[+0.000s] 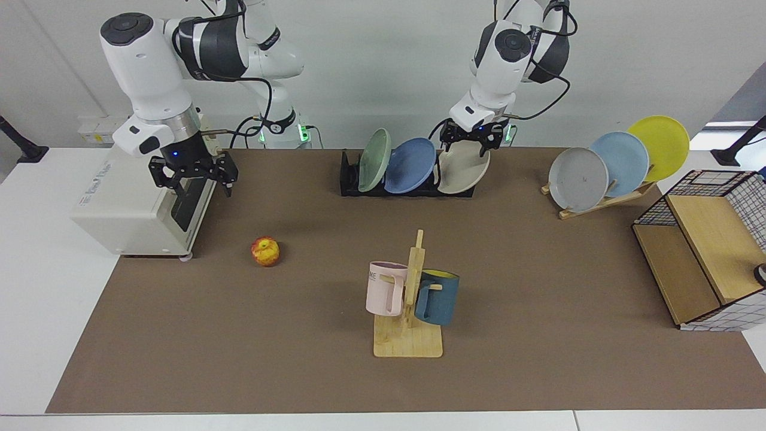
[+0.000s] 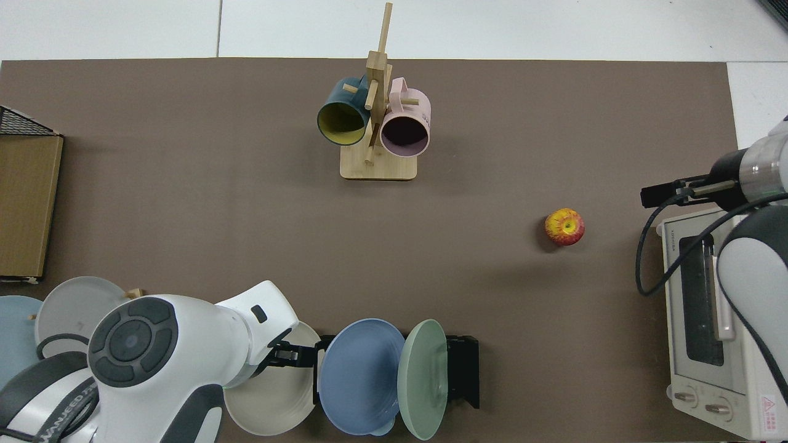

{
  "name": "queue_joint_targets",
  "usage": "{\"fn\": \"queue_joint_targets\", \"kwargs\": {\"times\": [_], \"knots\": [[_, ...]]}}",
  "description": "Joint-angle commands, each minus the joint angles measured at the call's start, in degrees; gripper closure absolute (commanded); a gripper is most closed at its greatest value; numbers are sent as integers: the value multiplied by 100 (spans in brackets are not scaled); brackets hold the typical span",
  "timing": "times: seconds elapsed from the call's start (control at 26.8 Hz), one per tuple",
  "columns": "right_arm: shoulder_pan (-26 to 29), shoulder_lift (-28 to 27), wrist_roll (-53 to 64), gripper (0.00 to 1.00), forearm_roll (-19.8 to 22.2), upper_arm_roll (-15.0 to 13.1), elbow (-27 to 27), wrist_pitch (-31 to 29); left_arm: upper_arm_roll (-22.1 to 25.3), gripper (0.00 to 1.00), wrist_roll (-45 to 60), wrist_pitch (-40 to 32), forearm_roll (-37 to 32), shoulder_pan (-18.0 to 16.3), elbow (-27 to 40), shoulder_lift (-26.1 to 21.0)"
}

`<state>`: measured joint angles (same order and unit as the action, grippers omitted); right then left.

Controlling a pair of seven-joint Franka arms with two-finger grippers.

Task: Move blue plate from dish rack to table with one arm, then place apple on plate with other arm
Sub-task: 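Reach the left gripper to the blue plate while the right gripper reaches the apple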

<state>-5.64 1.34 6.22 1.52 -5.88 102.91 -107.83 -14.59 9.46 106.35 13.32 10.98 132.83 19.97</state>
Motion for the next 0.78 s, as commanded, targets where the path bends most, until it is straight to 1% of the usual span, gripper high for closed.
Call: {"fn": "queue_joint_targets", "kwargs": {"times": [0.0, 0.11, 0.19, 0.22, 0.3, 0.41, 0.52, 0.56, 0.67, 0.71, 0.75], "knots": [[89, 121, 265, 0, -2, 52, 123, -28, 88, 0, -655, 272, 617, 106, 358, 218], [90, 130, 266, 0, -64, 52, 343, -36, 88, 0, -945, 404, 759, 106, 454, 210], [28, 130, 249, 0, -73, 52, 466, -63, 79, 0, -1086, 631, 1013, 123, 594, 140], [19, 121, 240, 0, -73, 52, 527, -71, 62, 0, -1095, 833, 1180, 175, 708, 104], [2, 78, 240, 0, -82, 52, 633, -167, -26, 0, -1096, 1316, 1348, 429, 911, 16], [-174, 16, 240, 0, -82, 52, 966, -597, -44, 0, -1096, 1774, 1445, 606, 1105, -141], [-183, -80, 178, 0, -82, 52, 1528, -1290, -44, 0, -1087, 1872, 1533, 694, 1105, -282], [-200, -150, 178, 0, -82, 52, 1643, -1519, -44, 0, -1061, 1872, 1559, 738, 1105, -300], [-253, -458, 178, 0, -82, 52, 1653, -1969, -70, 1, -982, 1854, 1568, 870, 1114, -300], [-253, -563, 170, 0, -82, 52, 1644, -2092, -70, 5, -938, 1863, 1559, 879, 1105, -300], [-253, -651, 152, 0, -82, 52, 1644, -2223, -79, 14, -920, 1854, 1559, 879, 1096, -300]]}}
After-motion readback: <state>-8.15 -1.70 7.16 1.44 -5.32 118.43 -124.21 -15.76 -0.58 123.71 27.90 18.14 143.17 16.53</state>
